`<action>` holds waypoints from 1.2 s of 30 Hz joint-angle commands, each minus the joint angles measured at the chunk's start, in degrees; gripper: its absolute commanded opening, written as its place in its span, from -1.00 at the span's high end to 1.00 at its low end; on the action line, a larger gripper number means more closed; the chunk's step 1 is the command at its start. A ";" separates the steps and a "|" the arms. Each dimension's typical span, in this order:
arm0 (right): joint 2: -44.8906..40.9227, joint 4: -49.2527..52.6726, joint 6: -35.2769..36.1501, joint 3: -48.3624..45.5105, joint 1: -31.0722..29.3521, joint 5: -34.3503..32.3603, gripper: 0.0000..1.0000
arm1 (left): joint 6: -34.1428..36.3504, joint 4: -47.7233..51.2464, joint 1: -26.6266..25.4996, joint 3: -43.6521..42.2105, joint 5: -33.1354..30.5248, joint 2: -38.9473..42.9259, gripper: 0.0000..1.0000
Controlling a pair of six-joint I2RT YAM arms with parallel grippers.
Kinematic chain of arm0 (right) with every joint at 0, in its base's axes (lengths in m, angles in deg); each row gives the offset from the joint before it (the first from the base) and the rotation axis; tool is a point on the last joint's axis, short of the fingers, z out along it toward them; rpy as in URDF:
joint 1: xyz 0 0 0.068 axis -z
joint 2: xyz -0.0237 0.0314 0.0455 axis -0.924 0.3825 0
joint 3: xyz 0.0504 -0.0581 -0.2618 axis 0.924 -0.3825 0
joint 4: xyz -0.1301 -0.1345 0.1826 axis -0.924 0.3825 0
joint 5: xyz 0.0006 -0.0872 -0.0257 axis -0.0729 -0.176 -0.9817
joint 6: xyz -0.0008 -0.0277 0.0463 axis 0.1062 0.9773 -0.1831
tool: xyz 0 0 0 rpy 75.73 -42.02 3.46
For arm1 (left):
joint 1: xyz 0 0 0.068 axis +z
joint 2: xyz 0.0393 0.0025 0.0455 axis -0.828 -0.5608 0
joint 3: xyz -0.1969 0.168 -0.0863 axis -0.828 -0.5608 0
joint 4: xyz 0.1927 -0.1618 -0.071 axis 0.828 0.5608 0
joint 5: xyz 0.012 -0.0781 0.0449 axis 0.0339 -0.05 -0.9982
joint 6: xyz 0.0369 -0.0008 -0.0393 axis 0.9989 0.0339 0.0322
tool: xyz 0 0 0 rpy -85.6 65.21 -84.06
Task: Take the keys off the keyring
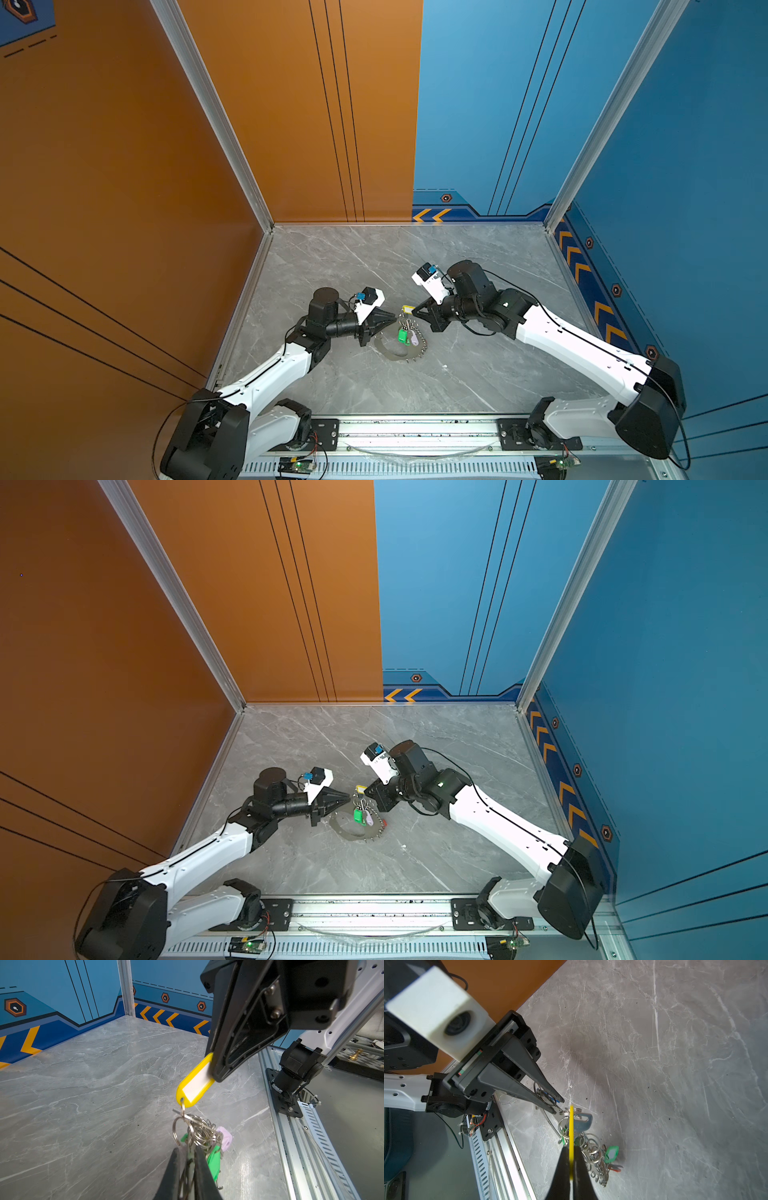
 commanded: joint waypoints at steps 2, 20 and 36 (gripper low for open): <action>-1.69 0.60 -0.23 -0.33 -0.67 -0.24 1.00 | -0.66 -1.10 0.27 -0.33 0.19 1.39 1.00; 0.60 4.08 1.85 1.68 -3.77 -2.15 1.00 | -0.90 -1.09 0.74 -1.33 -0.62 2.61 1.00; -1.31 1.55 -0.89 -0.12 0.66 0.70 1.00 | -1.34 -1.09 1.06 -2.26 -1.41 4.35 1.00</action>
